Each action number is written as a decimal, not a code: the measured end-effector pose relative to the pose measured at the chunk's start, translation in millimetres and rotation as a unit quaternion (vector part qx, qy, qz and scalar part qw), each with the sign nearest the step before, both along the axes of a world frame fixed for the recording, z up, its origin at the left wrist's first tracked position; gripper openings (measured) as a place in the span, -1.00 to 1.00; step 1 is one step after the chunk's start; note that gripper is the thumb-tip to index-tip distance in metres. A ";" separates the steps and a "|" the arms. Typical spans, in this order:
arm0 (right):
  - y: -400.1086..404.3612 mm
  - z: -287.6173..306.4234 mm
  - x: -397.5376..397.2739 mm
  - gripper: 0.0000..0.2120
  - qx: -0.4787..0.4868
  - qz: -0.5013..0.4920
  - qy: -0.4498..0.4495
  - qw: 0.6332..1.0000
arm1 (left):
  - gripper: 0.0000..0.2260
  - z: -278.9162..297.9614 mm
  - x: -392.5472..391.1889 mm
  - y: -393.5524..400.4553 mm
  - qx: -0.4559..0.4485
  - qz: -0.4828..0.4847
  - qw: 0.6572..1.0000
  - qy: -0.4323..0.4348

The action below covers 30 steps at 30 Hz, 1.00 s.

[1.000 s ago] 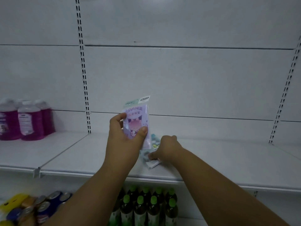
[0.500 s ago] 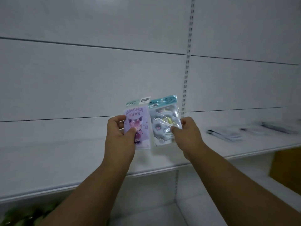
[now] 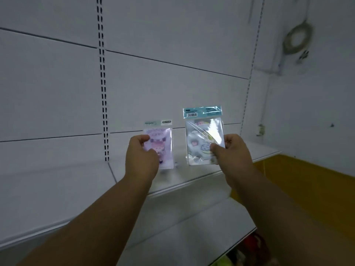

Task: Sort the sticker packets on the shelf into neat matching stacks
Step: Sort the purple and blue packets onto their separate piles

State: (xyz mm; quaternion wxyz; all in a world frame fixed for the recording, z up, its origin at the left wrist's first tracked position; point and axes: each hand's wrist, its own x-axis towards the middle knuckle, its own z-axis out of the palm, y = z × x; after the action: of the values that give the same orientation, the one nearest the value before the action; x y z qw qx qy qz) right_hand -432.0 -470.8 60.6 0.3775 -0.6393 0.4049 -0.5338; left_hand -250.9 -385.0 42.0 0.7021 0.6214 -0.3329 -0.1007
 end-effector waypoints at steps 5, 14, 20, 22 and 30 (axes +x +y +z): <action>-61.0 -2.8 15.7 -0.80 0.004 0.015 -0.021 1.000 | -0.64 -7.1 28.1 -73.7 0.068 0.035 0.996 -0.036; -133.0 7.5 64.4 -0.84 0.004 0.070 -0.004 0.998 | -0.71 -29.2 73.8 -141.6 0.256 0.061 0.960 -0.098; -150.3 6.2 82.1 -0.83 -0.001 0.108 0.003 0.994 | -0.78 -24.4 76.2 -139.3 0.363 0.073 0.903 -0.218; -155.0 5.0 85.6 -0.83 -0.008 0.112 0.012 0.994 | -0.77 -19.9 77.4 -139.0 0.383 0.079 0.888 -0.242; -181.9 -1.0 79.7 -0.82 -0.029 0.113 0.036 0.993 | -0.62 -0.2 86.1 -145.0 0.501 0.006 0.802 -0.327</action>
State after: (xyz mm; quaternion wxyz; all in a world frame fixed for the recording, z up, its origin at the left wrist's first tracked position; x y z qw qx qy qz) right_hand -352.3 -652.7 59.6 0.4018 -0.7104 0.3283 -0.4756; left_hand -164.8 -530.0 41.8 0.1435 0.8846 -0.4420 -0.0396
